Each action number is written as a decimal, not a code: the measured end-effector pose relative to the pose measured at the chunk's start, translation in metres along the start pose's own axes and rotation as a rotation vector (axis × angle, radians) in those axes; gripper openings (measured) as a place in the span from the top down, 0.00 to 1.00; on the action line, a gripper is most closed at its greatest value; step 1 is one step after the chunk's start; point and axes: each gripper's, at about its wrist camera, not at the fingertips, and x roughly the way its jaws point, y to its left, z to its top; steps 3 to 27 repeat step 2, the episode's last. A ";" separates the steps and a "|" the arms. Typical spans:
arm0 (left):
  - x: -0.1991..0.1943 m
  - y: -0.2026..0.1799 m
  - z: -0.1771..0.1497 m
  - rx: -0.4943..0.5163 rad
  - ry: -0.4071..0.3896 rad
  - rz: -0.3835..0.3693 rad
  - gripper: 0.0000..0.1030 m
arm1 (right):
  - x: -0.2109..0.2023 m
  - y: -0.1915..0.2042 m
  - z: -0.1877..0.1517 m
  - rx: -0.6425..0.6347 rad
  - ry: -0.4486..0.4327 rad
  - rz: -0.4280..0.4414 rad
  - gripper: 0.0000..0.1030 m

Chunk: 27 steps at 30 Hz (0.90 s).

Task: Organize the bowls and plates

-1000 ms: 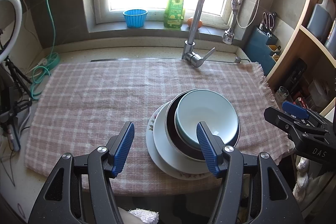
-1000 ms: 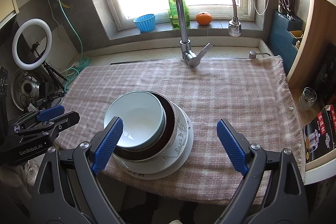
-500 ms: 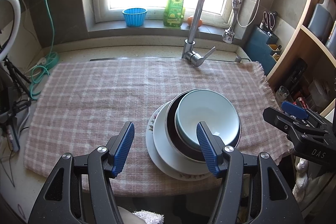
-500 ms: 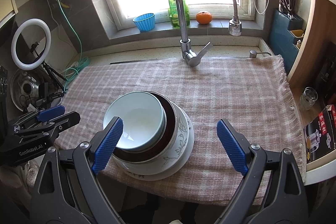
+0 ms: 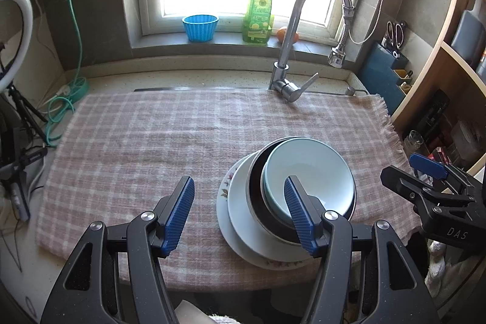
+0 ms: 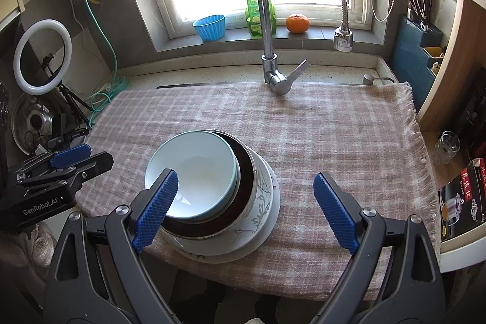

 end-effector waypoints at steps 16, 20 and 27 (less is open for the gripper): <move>0.002 0.002 0.002 -0.008 0.003 -0.002 0.41 | 0.001 0.000 0.002 0.000 0.004 -0.001 0.10; 0.002 0.002 0.002 -0.008 0.003 -0.002 0.41 | 0.001 0.000 0.002 0.000 0.004 -0.001 0.10; 0.002 0.002 0.002 -0.008 0.003 -0.002 0.41 | 0.001 0.000 0.002 0.000 0.004 -0.001 0.10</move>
